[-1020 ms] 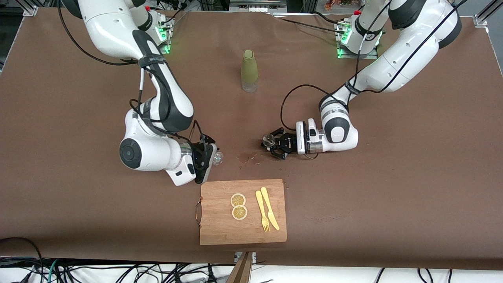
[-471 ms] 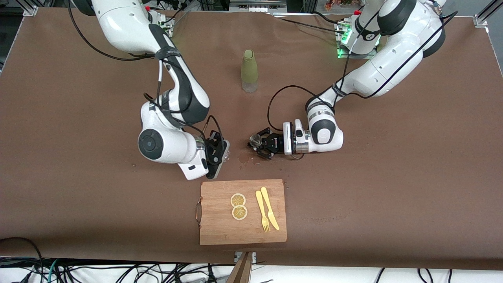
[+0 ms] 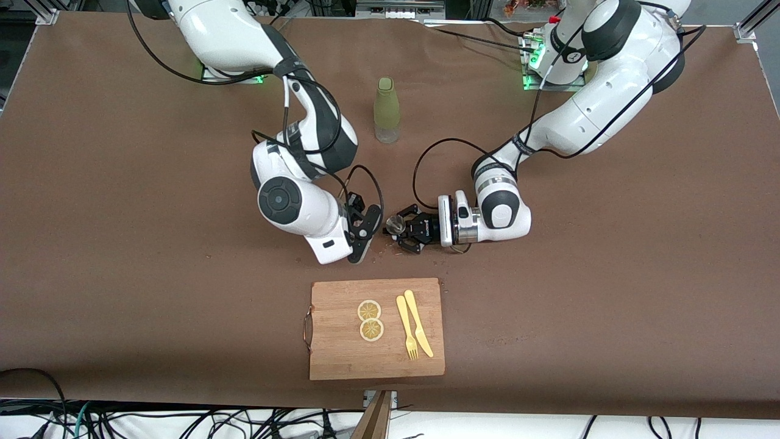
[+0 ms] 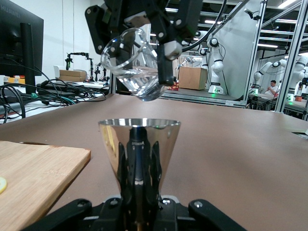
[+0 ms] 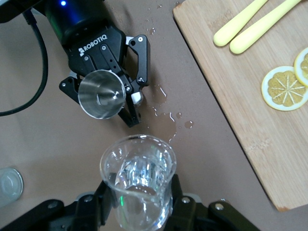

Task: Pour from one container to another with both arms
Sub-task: 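Tilt the jigger with the left gripper, pouring into the beaker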

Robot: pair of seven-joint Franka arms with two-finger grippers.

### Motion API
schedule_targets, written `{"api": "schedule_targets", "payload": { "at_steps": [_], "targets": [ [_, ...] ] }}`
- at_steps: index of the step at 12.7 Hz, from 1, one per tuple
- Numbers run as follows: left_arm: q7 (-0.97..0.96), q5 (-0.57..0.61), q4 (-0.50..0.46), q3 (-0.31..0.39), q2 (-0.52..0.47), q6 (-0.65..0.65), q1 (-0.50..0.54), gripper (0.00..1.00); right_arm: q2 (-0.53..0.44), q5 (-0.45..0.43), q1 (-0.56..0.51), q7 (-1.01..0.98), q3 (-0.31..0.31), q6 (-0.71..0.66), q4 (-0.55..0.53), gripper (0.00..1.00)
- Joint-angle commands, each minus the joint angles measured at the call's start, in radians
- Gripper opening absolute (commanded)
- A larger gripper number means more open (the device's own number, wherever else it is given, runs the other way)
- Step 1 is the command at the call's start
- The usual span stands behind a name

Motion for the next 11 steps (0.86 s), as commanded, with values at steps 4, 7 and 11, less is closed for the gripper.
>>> {"api": "schedule_targets", "payload": {
  "at_steps": [4,7,11],
  "targets": [
    [0.032,-0.033,0.05,-0.009,0.032,0.011,-0.016,0.0,-0.007,-0.042,0.095,0.027,-0.079,-0.007,-0.002,0.34],
    [0.032,-0.033,0.069,-0.01,0.046,0.013,-0.025,0.0,-0.006,-0.056,0.123,0.028,-0.09,-0.002,-0.002,0.34],
    [0.03,-0.037,0.07,-0.01,0.048,0.011,-0.031,0.0,-0.003,-0.062,0.158,0.028,-0.103,-0.008,-0.002,0.34]
  ]
}}
